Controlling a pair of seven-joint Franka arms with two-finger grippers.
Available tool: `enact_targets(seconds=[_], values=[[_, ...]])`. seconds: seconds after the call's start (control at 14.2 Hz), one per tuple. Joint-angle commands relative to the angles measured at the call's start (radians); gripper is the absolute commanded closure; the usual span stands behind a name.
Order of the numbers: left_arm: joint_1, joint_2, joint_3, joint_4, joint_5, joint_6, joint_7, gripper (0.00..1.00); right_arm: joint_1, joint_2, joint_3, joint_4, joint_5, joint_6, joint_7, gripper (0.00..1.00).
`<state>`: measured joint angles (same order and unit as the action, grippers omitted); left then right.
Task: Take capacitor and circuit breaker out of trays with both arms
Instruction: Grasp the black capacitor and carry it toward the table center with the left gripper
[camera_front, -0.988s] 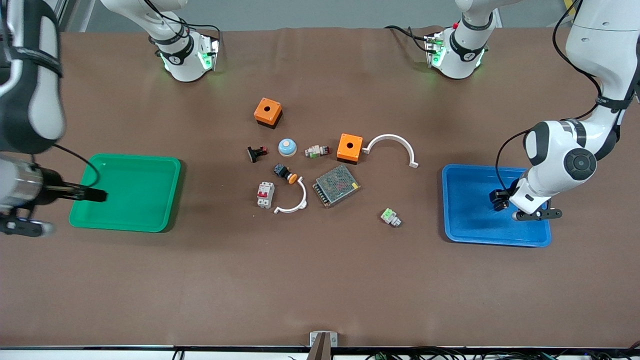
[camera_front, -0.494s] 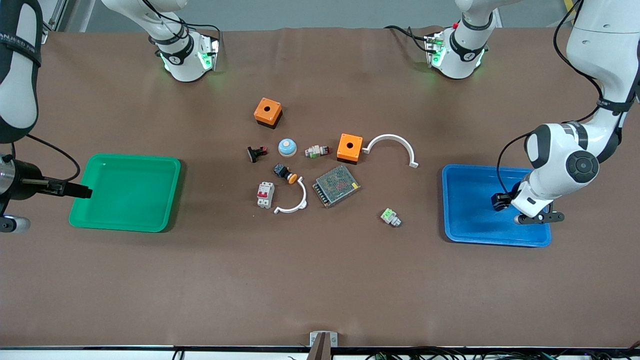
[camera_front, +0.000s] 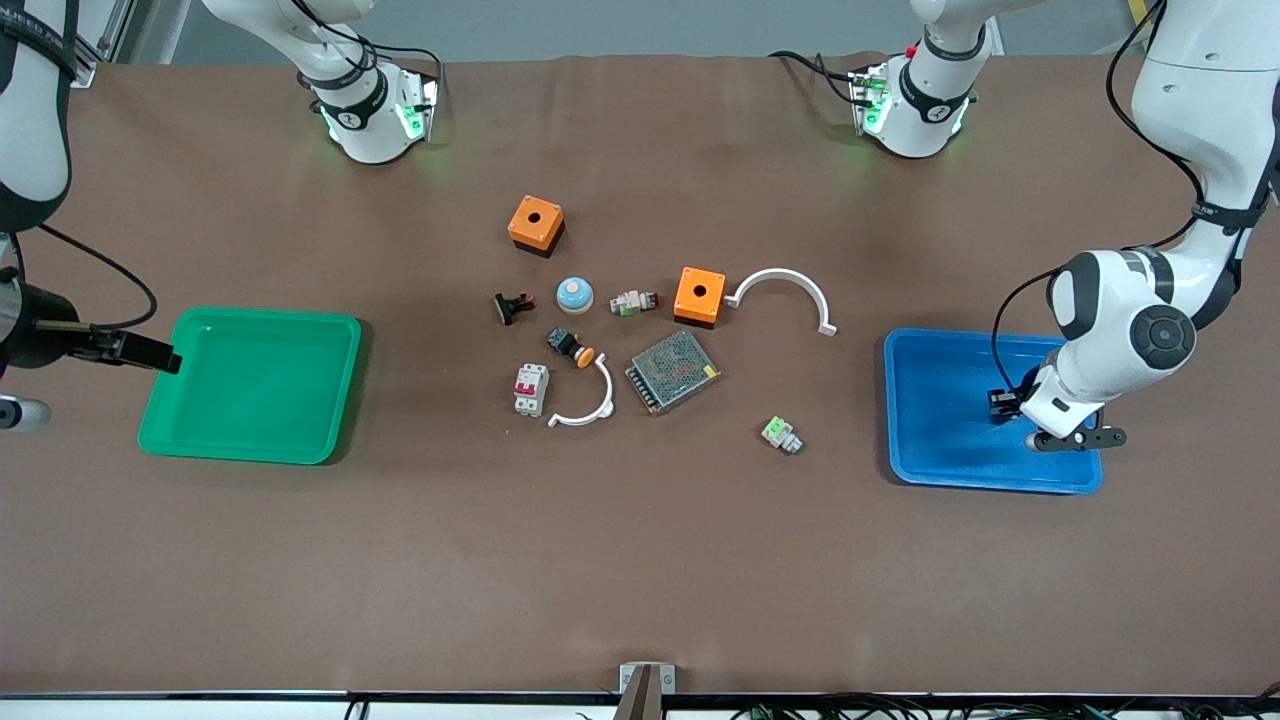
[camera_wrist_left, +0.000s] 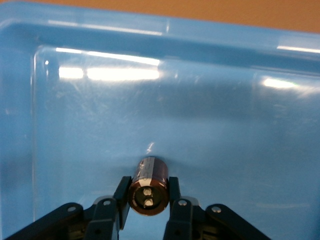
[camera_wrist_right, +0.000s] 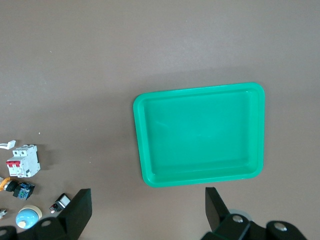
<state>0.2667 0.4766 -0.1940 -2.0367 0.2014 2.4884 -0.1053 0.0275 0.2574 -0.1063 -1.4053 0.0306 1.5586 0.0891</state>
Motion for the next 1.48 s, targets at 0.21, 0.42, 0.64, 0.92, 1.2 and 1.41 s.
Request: enact_targets(seconds=[0.21,0.42,0.64,0.92,1.2,1.41], values=[[0.008,-0.200,-0.120,0.001,-0.010,-0.172,-0.042,1.00,-0.032,-0.110,0.019,-0.106,0.006,0.009,-0.008,0.00],[0.009,-0.245,-0.293,-0.029,-0.030,-0.229,-0.254,1.00,-0.038,-0.179,0.030,-0.167,0.005,0.015,-0.009,0.00],[-0.023,-0.201,-0.413,-0.051,-0.030,-0.195,-0.508,1.00,-0.057,-0.256,0.054,-0.205,-0.001,-0.009,-0.009,0.00],[-0.158,-0.096,-0.426,-0.080,-0.014,-0.079,-0.779,1.00,-0.049,-0.313,0.056,-0.207,-0.006,-0.072,-0.009,0.00],[-0.227,0.003,-0.420,-0.082,0.106,-0.020,-0.980,0.99,-0.049,-0.355,0.057,-0.208,-0.005,-0.095,-0.009,0.00],[-0.227,0.076,-0.421,-0.071,0.292,0.032,-1.157,0.96,-0.047,-0.368,0.059,-0.208,0.002,-0.104,-0.009,0.00]])
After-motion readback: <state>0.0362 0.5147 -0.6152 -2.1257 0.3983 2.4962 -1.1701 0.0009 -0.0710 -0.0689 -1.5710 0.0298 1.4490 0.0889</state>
